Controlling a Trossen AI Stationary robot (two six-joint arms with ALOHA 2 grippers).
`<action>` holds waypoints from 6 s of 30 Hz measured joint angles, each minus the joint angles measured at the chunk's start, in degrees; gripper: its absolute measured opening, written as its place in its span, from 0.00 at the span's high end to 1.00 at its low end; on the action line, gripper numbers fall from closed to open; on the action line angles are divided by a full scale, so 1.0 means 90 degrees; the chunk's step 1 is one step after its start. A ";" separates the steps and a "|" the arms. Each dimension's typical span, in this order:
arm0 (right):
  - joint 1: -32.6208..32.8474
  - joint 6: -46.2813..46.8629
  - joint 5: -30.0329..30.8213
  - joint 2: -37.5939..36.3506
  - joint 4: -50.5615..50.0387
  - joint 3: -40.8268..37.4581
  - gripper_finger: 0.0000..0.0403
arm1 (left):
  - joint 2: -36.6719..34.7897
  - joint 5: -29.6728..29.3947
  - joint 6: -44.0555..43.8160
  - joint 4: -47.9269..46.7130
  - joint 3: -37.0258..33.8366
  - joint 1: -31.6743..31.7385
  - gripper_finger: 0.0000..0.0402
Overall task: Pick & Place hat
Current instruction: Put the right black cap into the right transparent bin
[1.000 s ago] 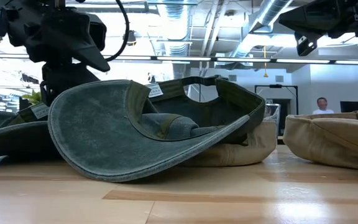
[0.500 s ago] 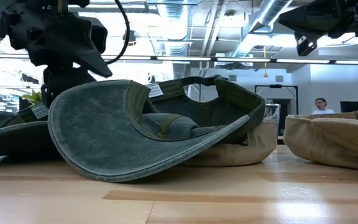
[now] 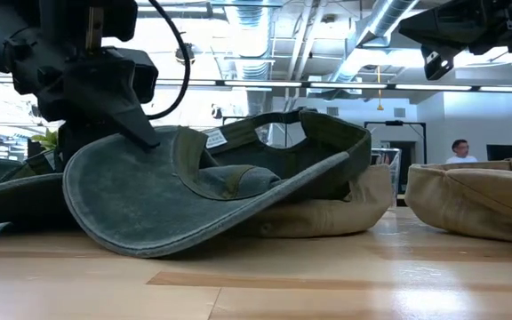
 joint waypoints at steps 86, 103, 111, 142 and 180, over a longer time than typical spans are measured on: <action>-0.0607 -0.5800 0.5474 0.4592 0.3965 0.2404 1.00 | 0.0471 -0.1672 0.4495 0.1348 0.1613 0.0798 0.97; -0.0567 -0.5798 0.5021 0.3781 0.3948 0.2404 1.00 | 0.0073 -0.1859 0.4575 0.0879 0.1603 0.0515 0.96; -0.0568 -0.5650 0.4911 0.3692 0.3954 0.2473 0.95 | 0.0073 -0.1867 0.4573 0.0853 0.1603 0.0517 0.96; -0.0401 -0.5538 0.4794 0.2998 0.3632 0.2633 0.42 | 0.0075 -0.1889 0.4564 0.0801 0.1603 0.0522 0.96; -0.0522 -0.2717 0.2337 0.2999 0.1650 0.2633 0.31 | 0.0080 -0.1868 0.4497 0.0794 0.1600 0.0480 0.95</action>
